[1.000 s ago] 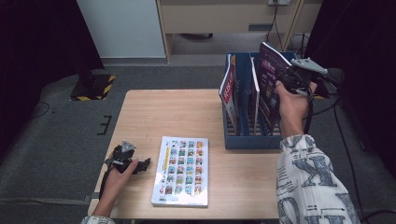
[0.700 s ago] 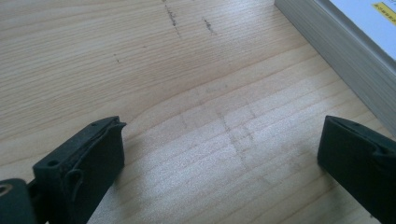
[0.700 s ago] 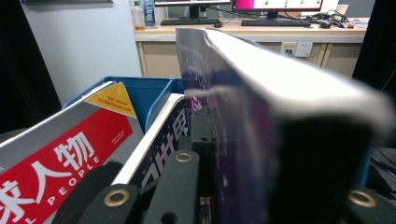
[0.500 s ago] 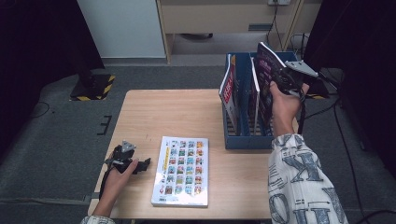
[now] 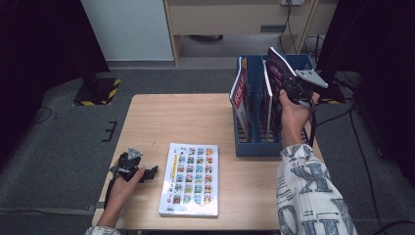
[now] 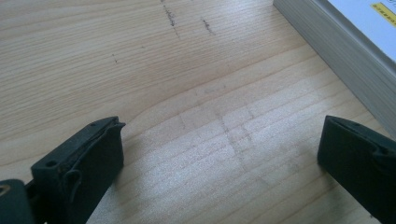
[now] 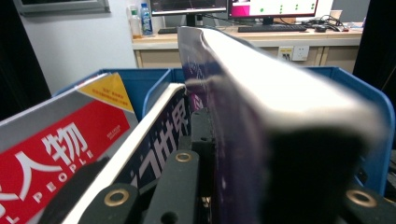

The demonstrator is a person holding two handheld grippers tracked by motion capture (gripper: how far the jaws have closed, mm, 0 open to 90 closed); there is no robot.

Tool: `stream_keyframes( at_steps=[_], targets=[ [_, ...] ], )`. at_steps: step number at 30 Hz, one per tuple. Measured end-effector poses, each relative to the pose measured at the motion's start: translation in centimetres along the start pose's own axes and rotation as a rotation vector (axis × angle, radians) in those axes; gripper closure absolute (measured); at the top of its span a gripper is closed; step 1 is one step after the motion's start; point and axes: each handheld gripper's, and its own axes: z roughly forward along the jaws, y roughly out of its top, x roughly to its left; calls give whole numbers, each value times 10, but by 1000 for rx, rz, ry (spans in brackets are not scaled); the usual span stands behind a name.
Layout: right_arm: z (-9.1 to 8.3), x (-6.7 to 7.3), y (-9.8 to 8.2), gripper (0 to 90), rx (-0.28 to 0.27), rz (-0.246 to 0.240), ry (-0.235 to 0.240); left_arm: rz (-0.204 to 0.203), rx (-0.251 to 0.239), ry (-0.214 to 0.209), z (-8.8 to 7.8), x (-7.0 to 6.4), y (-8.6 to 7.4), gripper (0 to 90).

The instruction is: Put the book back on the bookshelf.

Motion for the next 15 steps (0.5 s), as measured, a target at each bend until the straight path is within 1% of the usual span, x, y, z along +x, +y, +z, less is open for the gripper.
stream_keyframes(
  at_steps=[4, 10, 15],
  targets=[
    [1, 0, -6, 840, 3, 1, 10, 0, 1, 0, 0, 0, 0, 0],
    [2, 0, -10, 840, 1, -3, 20, 0, 1, -1, 0, 0, 0, 0],
    [2, -3, -17, 840, 7, 3, 25, 0, 2, -1, 0, 0, 0, 0]
  ],
)
